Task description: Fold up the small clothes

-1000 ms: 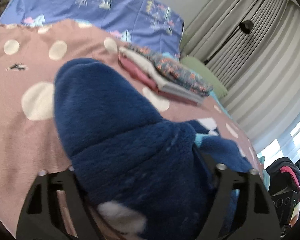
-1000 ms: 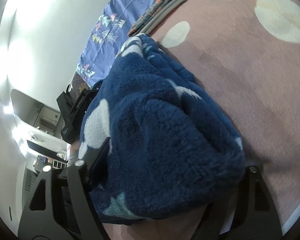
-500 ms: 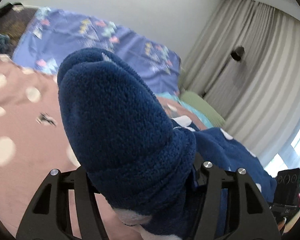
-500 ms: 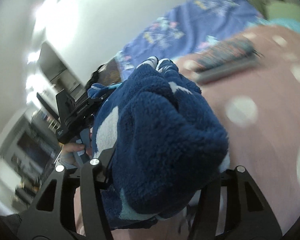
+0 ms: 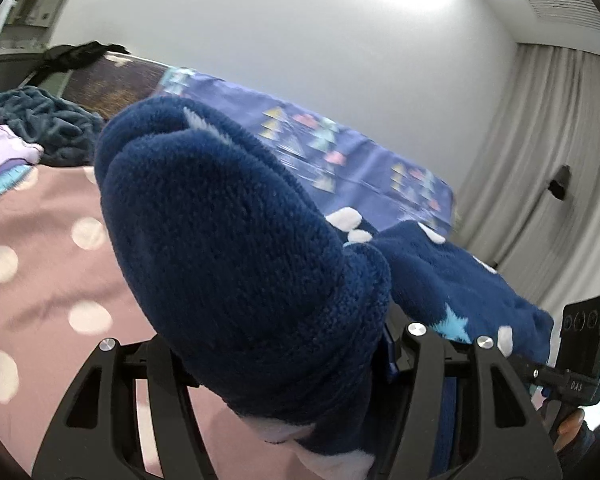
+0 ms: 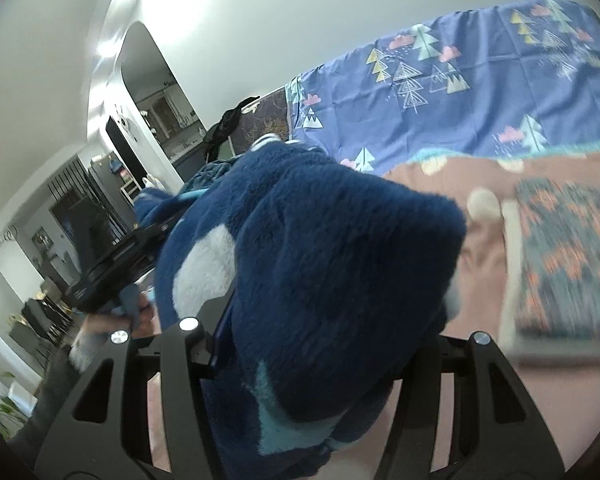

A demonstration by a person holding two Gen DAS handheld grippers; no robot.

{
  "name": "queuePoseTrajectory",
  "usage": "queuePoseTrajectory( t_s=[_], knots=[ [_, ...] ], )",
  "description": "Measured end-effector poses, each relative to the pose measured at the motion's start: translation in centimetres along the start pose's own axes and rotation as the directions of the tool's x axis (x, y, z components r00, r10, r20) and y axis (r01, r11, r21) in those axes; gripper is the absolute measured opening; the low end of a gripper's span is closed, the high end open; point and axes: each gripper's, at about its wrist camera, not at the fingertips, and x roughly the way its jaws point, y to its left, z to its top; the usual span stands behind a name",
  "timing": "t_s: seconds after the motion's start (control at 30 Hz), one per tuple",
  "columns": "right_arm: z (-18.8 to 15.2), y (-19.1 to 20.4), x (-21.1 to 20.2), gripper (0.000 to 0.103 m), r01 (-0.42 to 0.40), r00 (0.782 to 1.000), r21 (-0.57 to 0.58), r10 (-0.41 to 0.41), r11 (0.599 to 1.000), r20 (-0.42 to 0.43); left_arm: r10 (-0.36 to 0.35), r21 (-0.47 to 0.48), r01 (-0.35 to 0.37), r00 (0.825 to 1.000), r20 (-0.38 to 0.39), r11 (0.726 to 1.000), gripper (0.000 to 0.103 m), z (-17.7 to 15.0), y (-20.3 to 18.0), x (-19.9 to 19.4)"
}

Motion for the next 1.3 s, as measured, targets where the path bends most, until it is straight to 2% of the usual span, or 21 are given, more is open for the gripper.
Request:
queuePoseTrajectory(
  t_s=[0.17, 0.33, 0.4, 0.43, 0.47, 0.5, 0.53, 0.57, 0.6, 0.63, 0.67, 0.7, 0.73, 0.8, 0.9, 0.93, 1.03, 1.1, 1.2, 1.3],
  knots=[
    [3.5, -2.0, 7.5, 0.056, 0.029, 0.999, -0.017, -0.030, 0.999, -0.030, 0.081, -0.006, -0.081, 0.997, 0.011, 0.997, 0.062, 0.6, 3.1, 3.6],
    [4.2, -3.7, 13.2, 0.056, 0.069, 0.997, -0.060, -0.071, 0.996, -0.038, 0.155, -0.032, -0.156, 0.988, -0.023, 0.987, 0.062, -0.5, 6.3, 7.6],
    [3.9, -4.4, 15.6, 0.056, 0.109, 0.993, -0.083, -0.113, 0.990, -0.043, 0.189, -0.055, -0.192, 0.981, -0.045, 0.980, 0.063, -1.5, 7.7, 9.3],
    [3.4, -4.9, 17.2, 0.061, 0.164, 0.984, -0.108, -0.171, 0.980, -0.054, 0.205, -0.058, -0.209, 0.977, -0.062, 0.976, 0.067, -1.9, 8.3, 10.2],
    [2.5, -5.4, 18.3, 0.073, 0.231, 0.968, -0.118, -0.241, 0.966, -0.076, 0.227, -0.060, -0.233, 0.969, -0.094, 0.971, 0.074, -2.7, 8.7, 11.0],
    [1.6, -6.1, 19.2, 0.078, 0.274, 0.952, -0.115, -0.286, 0.955, -0.106, 0.253, -0.059, -0.265, 0.954, -0.159, 0.962, 0.076, -4.0, 9.3, 12.0],
    [0.0, -7.3, 20.3, 0.080, 0.315, 0.930, -0.098, -0.327, 0.944, -0.167, 0.270, -0.049, -0.288, 0.936, -0.228, 0.956, 0.079, -5.2, 9.6, 12.7],
    [-0.8, -8.1, 20.3, 0.080, 0.338, 0.924, -0.070, -0.345, 0.938, -0.166, 0.297, -0.031, -0.318, 0.912, -0.282, 0.948, 0.083, -6.1, 10.1, 13.3],
    [-1.6, -9.0, 19.4, 0.080, 0.362, 0.923, -0.005, -0.359, 0.932, -0.141, 0.318, -0.016, -0.336, 0.903, -0.289, 0.942, 0.086, -7.2, 10.4, 13.0],
    [-1.9, -9.7, 18.5, 0.080, 0.360, 0.927, 0.052, -0.352, 0.931, -0.128, 0.297, -0.032, -0.318, 0.914, -0.277, 0.948, 0.091, -7.4, 11.2, 12.7],
    [-2.2, -10.7, 17.3, 0.080, 0.324, 0.943, 0.127, -0.310, 0.938, -0.119, 0.262, -0.064, -0.289, 0.927, -0.269, 0.955, 0.092, -7.6, 11.5, 11.9],
    [-2.3, -11.2, 16.2, 0.080, 0.308, 0.949, 0.164, -0.291, 0.937, -0.119, 0.240, -0.088, -0.271, 0.933, -0.267, 0.958, 0.092, -7.6, 11.8, 11.1],
    [-2.6, -11.1, 14.8, 0.080, 0.320, 0.946, 0.165, -0.303, 0.933, -0.116, 0.242, -0.088, -0.274, 0.932, -0.270, 0.958, 0.092, -7.8, 11.7, 10.4],
    [-3.1, -9.6, 12.7, 0.080, 0.332, 0.941, 0.095, -0.322, 0.939, -0.102, 0.250, -0.045, -0.270, 0.934, -0.256, 0.962, 0.092, -8.3, 10.5, 8.6],
    [-5.1, -5.0, 8.3, 0.086, 0.345, 0.936, -0.085, -0.349, 0.935, -0.048, 0.228, 0.047, -0.223, 0.953, -0.201, 0.974, 0.096, -9.5, 7.7, 4.9],
    [-6.4, -2.9, 5.8, 0.091, 0.350, 0.935, -0.148, -0.354, 0.925, -0.001, 0.217, 0.066, -0.208, 0.958, -0.190, 0.976, 0.101, -10.0, 6.7, 3.8],
    [-10.0, 1.8, -0.8, 0.100, 0.388, 0.921, -0.245, -0.367, 0.888, 0.128, 0.159, 0.126, -0.140, 0.975, -0.157, 0.982, 0.102, -11.8, 2.5, -0.5],
    [-11.9, 3.8, -4.3, 0.101, 0.410, 0.908, -0.241, -0.370, 0.880, 0.195, 0.148, 0.169, -0.123, 0.979, -0.141, 0.978, 0.102, -12.5, -0.3, -3.0],
    [-14.1, 5.8, -9.3, 0.101, 0.438, 0.891, -0.207, -0.392, 0.875, 0.227, 0.163, 0.236, -0.139, 0.983, -0.085, 0.962, 0.102, -13.6, -4.7, -7.6],
    [-16.2, 8.2, -13.3, 0.101, 0.496, 0.856, -0.209, -0.434, 0.843, 0.283, 0.160, 0.273, -0.144, 0.987, -0.035, 0.951, 0.102, -14.6, -8.3, -12.2]
  ],
)
